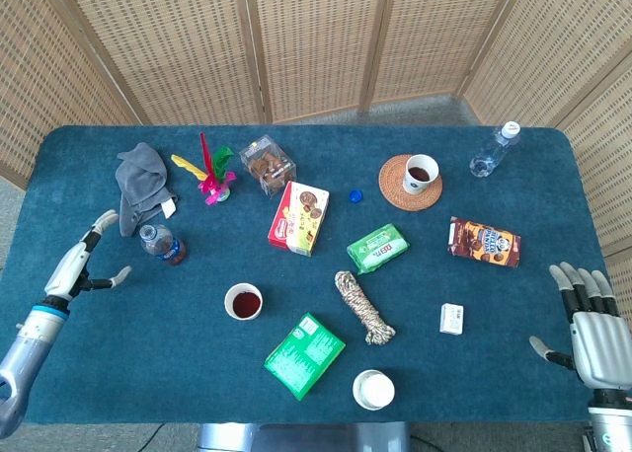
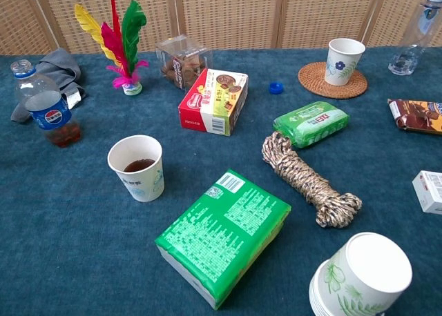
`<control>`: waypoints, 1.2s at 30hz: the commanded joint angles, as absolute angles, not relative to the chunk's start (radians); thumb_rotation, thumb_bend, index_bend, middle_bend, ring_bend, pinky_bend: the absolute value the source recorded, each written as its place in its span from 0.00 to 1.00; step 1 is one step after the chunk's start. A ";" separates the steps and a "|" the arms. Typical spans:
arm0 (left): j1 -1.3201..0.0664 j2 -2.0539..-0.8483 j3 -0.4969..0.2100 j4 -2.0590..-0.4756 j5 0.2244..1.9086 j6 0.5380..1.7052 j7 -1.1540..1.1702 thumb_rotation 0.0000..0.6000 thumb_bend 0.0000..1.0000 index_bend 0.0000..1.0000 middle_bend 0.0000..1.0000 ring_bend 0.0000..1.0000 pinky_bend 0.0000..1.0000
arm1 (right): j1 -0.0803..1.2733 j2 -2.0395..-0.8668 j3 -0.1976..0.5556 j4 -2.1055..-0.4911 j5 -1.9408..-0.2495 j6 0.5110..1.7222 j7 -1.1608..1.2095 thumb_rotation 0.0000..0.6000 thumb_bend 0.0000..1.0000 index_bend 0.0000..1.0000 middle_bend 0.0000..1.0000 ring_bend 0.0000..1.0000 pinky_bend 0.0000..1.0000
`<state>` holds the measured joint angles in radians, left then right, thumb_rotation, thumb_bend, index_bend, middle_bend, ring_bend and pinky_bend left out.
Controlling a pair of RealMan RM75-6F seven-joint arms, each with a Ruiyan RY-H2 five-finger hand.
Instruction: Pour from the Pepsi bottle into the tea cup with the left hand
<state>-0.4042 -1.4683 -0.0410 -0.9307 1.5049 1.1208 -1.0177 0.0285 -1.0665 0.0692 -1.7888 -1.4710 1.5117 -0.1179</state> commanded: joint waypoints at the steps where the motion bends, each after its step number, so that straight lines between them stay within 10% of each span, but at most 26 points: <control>1: -0.417 -1.484 -0.047 -0.919 1.501 1.111 -1.021 1.00 0.37 0.00 0.00 0.00 0.00 | 0.029 -1.066 0.069 -1.789 -1.470 1.510 -0.118 1.00 0.08 0.00 0.00 0.00 0.00; 36: -0.493 -1.580 -0.054 -0.871 1.493 1.059 -1.042 1.00 0.37 0.00 0.00 0.00 0.00 | 0.035 -1.064 0.067 -1.787 -1.460 1.494 -0.107 1.00 0.08 0.00 0.00 0.00 0.00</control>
<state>-0.4915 -1.5791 -0.0544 -0.8710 1.4921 1.0581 -1.0407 0.0345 -1.0636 0.0675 -1.7867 -1.4602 1.4940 -0.1068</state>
